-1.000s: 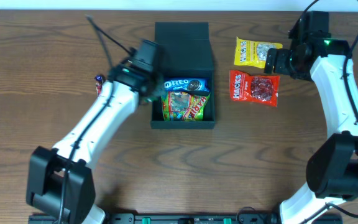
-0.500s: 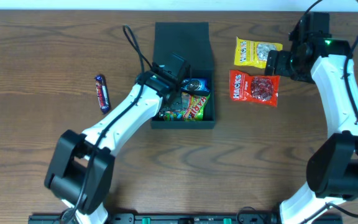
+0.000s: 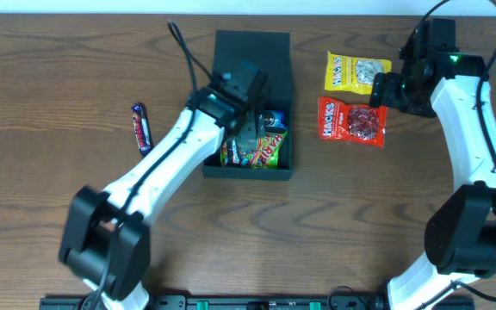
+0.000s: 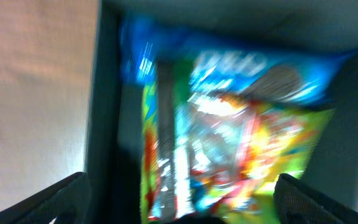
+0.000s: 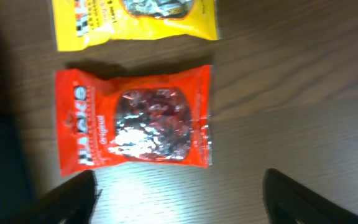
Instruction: Pack container
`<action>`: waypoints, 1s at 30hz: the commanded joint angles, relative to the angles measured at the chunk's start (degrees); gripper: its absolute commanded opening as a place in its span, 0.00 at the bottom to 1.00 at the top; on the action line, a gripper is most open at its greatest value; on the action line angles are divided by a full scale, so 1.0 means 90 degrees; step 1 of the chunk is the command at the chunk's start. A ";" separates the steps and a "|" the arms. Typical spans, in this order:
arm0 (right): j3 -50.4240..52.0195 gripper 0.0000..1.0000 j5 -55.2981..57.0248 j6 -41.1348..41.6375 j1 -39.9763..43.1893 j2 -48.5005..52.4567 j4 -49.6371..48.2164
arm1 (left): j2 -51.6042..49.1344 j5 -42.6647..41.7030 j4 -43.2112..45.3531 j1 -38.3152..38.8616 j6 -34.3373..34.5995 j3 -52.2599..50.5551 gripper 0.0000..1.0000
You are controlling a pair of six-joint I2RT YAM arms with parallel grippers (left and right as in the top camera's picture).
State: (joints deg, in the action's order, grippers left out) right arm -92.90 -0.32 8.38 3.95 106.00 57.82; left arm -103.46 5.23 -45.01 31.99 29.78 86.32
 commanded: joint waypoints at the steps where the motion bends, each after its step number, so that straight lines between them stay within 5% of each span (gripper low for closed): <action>1: -0.0010 0.77 -0.0622 -0.0092 -0.0124 -0.0085 0.0029 | 0.0792 0.0491 -0.0007 -0.0029 -0.0614 0.0678 0.95; 6: -0.0010 0.71 -0.1552 -0.0097 -0.0503 -0.0085 -0.0049 | 0.1326 0.1163 -0.0248 -0.0610 -0.1158 0.0843 0.95; 9: -0.0010 0.47 -0.2251 -0.0202 -0.0959 -0.0085 -0.0194 | 0.1290 0.0724 -0.0546 -0.1375 -0.1141 0.0658 0.06; 11: -0.0010 0.19 -0.2436 -0.0199 -0.1331 -0.0085 -0.0391 | 0.1212 0.0277 -0.0430 -0.1865 -0.1098 0.0270 0.06; 13: -0.0010 0.01 -0.2477 -0.0199 -0.1785 -0.0085 -0.0680 | 0.1064 -0.0430 -0.0131 -0.2317 -0.1088 -0.0304 0.06; 18: -0.0010 0.01 -0.2407 -0.0223 -0.2705 0.0131 -0.1219 | 0.0466 -0.2356 0.1071 -0.2790 -0.0886 -0.1739 0.06; 30: -0.0010 0.01 -0.2708 -0.0056 -0.3487 0.1481 -0.1190 | -0.0294 -0.3485 0.2050 -0.2657 -0.0420 -0.2183 0.06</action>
State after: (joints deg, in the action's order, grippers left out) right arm -92.92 -22.50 7.20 -26.22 118.61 47.05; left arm -105.14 -21.74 -27.11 8.03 25.12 65.93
